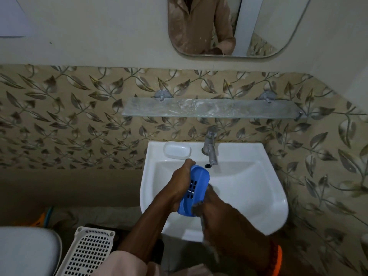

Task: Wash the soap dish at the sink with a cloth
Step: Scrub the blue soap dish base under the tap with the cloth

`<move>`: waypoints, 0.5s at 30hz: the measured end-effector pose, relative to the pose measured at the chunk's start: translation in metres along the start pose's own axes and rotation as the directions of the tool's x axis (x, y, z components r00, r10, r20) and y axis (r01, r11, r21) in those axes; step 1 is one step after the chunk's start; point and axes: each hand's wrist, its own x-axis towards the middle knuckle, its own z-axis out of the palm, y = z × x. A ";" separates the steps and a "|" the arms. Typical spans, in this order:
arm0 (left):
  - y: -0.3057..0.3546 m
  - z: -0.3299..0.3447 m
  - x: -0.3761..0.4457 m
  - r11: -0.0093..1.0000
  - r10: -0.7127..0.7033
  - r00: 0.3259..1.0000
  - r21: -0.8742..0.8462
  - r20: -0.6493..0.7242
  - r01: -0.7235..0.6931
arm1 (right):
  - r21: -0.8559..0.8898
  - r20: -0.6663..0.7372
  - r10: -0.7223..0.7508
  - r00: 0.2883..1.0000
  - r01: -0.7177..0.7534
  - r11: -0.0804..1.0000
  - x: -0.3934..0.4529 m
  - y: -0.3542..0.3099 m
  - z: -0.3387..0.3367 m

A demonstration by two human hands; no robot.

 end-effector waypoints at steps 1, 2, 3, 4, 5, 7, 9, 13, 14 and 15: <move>0.001 -0.001 -0.001 0.999 0.006 1.000 -0.036 0.020 -0.005 | 0.043 -0.012 0.018 1.000 -0.017 0.999 0.000 -0.002 0.003; 0.002 -0.002 -0.002 0.997 0.013 0.999 -0.072 0.036 -0.010 | 0.060 -0.037 0.022 0.999 -0.019 0.998 0.001 -0.004 0.004; 0.002 -0.002 -0.002 0.995 0.028 0.999 -0.100 0.040 -0.024 | 0.097 -0.054 0.017 0.998 -0.011 0.995 0.003 -0.004 0.004; 0.000 -0.001 -0.002 0.991 0.048 0.998 -0.125 0.038 -0.043 | 0.156 -0.064 0.005 0.998 0.005 0.988 0.004 -0.005 0.003; -0.002 0.001 -0.002 0.985 0.065 0.997 -0.162 0.040 -0.058 | 0.198 -0.074 -0.012 0.997 0.026 0.980 0.004 -0.005 0.001; -0.005 0.004 -0.004 0.958 0.088 0.994 -0.280 0.066 -0.066 | 0.242 -0.115 -0.050 0.992 0.077 0.967 0.004 -0.006 0.000; -0.006 0.004 -0.004 0.914 0.134 0.985 -0.399 0.105 -0.081 | 0.330 -0.167 -0.014 0.986 0.069 0.941 0.004 -0.009 0.000; 0.000 -0.002 -0.006 0.846 0.253 0.951 -0.517 0.179 -0.128 | 0.344 -0.221 -0.002 0.975 0.080 0.936 0.002 -0.011 0.006; 0.000 -0.002 -0.006 0.846 0.269 0.945 -0.515 0.186 -0.140 | 0.267 -0.231 -0.014 0.973 0.077 0.961 -0.001 -0.010 0.005; 0.000 -0.002 -0.005 0.849 0.277 0.943 -0.508 0.186 -0.149 | 0.143 -0.234 -0.041 0.971 0.076 0.987 -0.003 -0.009 0.003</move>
